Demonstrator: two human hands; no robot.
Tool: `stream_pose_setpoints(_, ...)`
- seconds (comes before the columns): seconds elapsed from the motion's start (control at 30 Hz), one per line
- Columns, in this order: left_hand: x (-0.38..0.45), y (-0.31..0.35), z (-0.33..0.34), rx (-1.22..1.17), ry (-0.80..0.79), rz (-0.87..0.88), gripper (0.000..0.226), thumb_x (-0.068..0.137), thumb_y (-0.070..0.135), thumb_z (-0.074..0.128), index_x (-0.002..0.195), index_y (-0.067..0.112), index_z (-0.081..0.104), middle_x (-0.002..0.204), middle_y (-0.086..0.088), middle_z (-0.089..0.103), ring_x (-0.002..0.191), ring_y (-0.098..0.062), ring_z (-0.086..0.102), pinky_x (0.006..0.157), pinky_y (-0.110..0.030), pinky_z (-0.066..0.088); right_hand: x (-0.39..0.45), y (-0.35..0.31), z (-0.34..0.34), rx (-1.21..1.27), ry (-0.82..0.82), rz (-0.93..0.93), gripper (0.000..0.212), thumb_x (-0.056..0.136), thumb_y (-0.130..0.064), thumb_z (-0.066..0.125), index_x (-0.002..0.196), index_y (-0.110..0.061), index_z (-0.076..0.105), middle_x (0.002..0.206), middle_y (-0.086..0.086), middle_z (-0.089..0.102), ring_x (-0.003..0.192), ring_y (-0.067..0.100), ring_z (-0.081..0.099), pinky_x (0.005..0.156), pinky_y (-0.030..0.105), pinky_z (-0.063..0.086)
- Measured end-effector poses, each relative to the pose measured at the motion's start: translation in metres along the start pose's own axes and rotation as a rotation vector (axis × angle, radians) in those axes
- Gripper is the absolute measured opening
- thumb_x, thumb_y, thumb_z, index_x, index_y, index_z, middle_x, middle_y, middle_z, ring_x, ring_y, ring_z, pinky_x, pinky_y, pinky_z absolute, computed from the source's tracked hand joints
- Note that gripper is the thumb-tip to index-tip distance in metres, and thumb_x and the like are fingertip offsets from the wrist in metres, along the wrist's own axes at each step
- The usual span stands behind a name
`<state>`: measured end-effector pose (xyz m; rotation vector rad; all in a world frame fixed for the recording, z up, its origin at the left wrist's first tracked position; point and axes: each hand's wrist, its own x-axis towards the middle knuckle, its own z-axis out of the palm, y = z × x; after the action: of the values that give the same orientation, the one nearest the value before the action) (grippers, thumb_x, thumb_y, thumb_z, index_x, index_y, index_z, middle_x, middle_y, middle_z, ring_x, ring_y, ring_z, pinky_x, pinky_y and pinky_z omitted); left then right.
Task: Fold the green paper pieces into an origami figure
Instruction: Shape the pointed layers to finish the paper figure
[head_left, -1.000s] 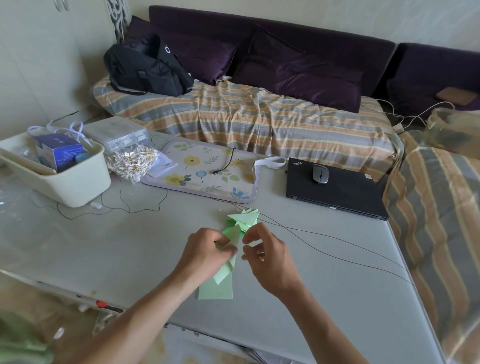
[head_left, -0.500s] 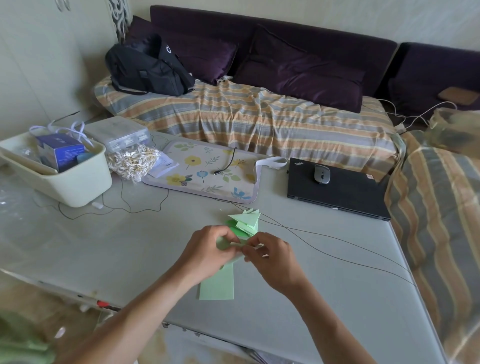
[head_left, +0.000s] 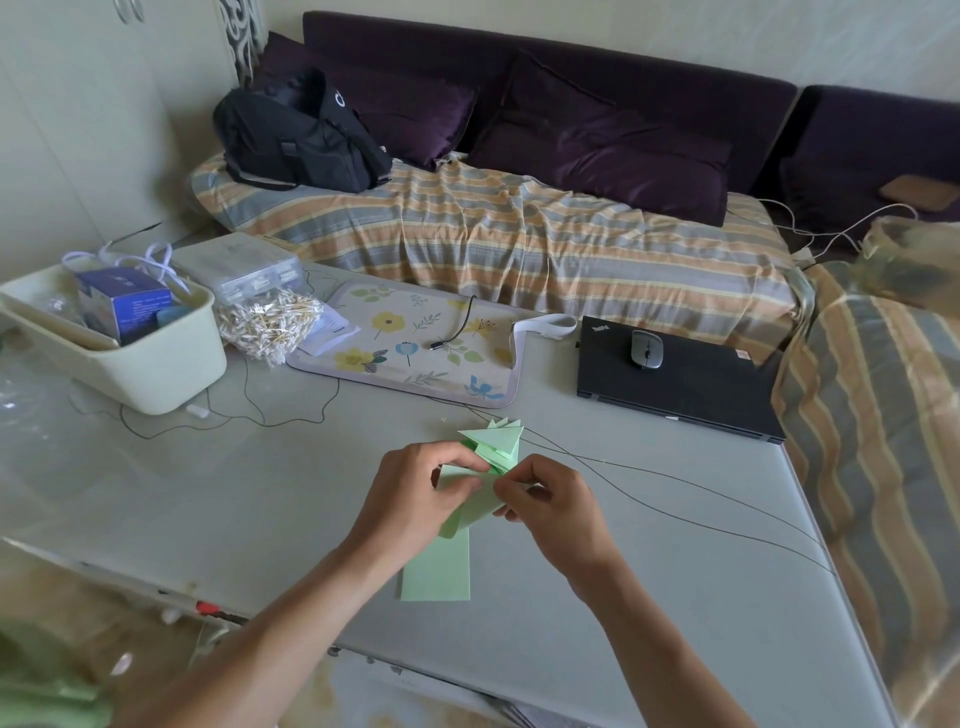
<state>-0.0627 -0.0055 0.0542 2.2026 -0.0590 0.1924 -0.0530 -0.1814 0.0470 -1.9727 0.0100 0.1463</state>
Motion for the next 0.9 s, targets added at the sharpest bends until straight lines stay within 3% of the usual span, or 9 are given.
stream_pose_setpoints(0.2, -0.002, 0.004, 0.000, -0.005, 0.005, -0.011, 0.013, 0.085, 0.020, 0.078, 0.089, 0.032, 0.080, 0.065, 0.034, 0.062, 0.051, -0.004, 0.045, 0.051, -0.015, 0.034, 0.000, -0.001, 0.000, -0.007, 0.005, -0.017, 0.009, 0.086, -0.016, 0.068, 0.077, -0.015, 0.070, 0.069, 0.001, 0.074, 0.065, 0.010, 0.070, 0.078, 0.044, 0.059)
stream_pose_setpoints(0.3, -0.002, 0.005, 0.002, -0.070, 0.036, -0.086, 0.011, 0.084, 0.022, 0.079, 0.085, 0.033, 0.080, 0.079, 0.023, 0.073, 0.053, 0.000, 0.053, 0.054, -0.013, 0.038, -0.001, -0.002, 0.000, 0.009, 0.012, -0.029, 0.007, 0.087, -0.017, 0.068, 0.080, -0.016, 0.070, 0.070, 0.000, 0.073, 0.065, 0.009, 0.070, 0.077, 0.042, 0.058)
stream_pose_setpoints(0.37, -0.003, 0.006, 0.004, -0.198, 0.056, -0.199, 0.009, 0.083, 0.022, 0.080, 0.084, 0.031, 0.080, 0.081, 0.019, 0.075, 0.066, 0.005, 0.062, 0.061, -0.010, 0.041, -0.001, -0.002, 0.002, 0.069, 0.035, -0.047, 0.003, 0.088, -0.016, 0.070, 0.090, -0.017, 0.067, 0.077, 0.001, 0.074, 0.067, 0.013, 0.071, 0.076, 0.042, 0.058)
stream_pose_setpoints(0.5, -0.004, 0.008, 0.008, -0.494, 0.070, -0.407, 0.010, 0.083, 0.017, 0.080, 0.087, 0.025, 0.081, 0.082, 0.005, 0.079, 0.081, -0.015, 0.072, 0.080, -0.032, 0.054, -0.003, 0.002, 0.010, 0.263, 0.029, 0.020, 0.036, 0.089, -0.018, 0.074, 0.115, -0.021, 0.050, 0.090, 0.007, 0.072, 0.068, 0.013, 0.068, 0.072, 0.030, 0.056)
stream_pose_setpoints(0.57, -0.005, 0.011, 0.008, -0.626, 0.070, -0.475, 0.010, 0.085, 0.012, 0.079, 0.090, 0.020, 0.081, 0.085, -0.001, 0.079, 0.081, -0.018, 0.071, 0.084, -0.036, 0.057, -0.002, 0.003, 0.012, 0.291, -0.060, 0.061, 0.031, 0.089, -0.027, 0.075, 0.112, -0.016, 0.057, 0.090, 0.011, 0.071, 0.074, 0.013, 0.067, 0.073, 0.029, 0.057)
stream_pose_setpoints(0.7, -0.006, 0.015, 0.009, -0.754, 0.025, -0.581, 0.010, 0.087, 0.008, 0.075, 0.094, 0.015, 0.078, 0.090, -0.003, 0.079, 0.080, -0.015, 0.072, 0.078, -0.028, 0.058, -0.001, 0.003, 0.014, 0.277, -0.127, 0.086, 0.036, 0.083, -0.037, 0.070, 0.094, -0.003, 0.068, 0.087, 0.017, 0.069, 0.078, 0.019, 0.064, 0.072, 0.039, 0.057)
stream_pose_setpoints(0.8, -0.006, 0.014, 0.010, -0.708, -0.048, -0.632, 0.008, 0.088, 0.006, 0.071, 0.089, 0.013, 0.075, 0.077, 0.001, 0.074, 0.066, -0.008, 0.067, 0.073, -0.023, 0.056, 0.002, 0.005, 0.012, 0.235, -0.072, 0.084, 0.024, 0.089, -0.028, 0.071, 0.080, -0.007, 0.064, 0.068, -0.002, 0.057, 0.064, 0.012, 0.050, 0.056, 0.023, 0.041)
stream_pose_setpoints(0.9, -0.006, 0.014, 0.010, -0.674, -0.093, -0.625, 0.009, 0.088, 0.007, 0.069, 0.084, 0.013, 0.075, 0.072, 0.000, 0.069, 0.060, -0.009, 0.062, 0.072, -0.023, 0.054, 0.003, 0.010, 0.010, 0.202, -0.086, 0.104, 0.030, 0.091, -0.030, 0.070, 0.081, -0.003, 0.063, 0.067, -0.004, 0.053, 0.062, 0.011, 0.046, 0.052, 0.021, 0.036)
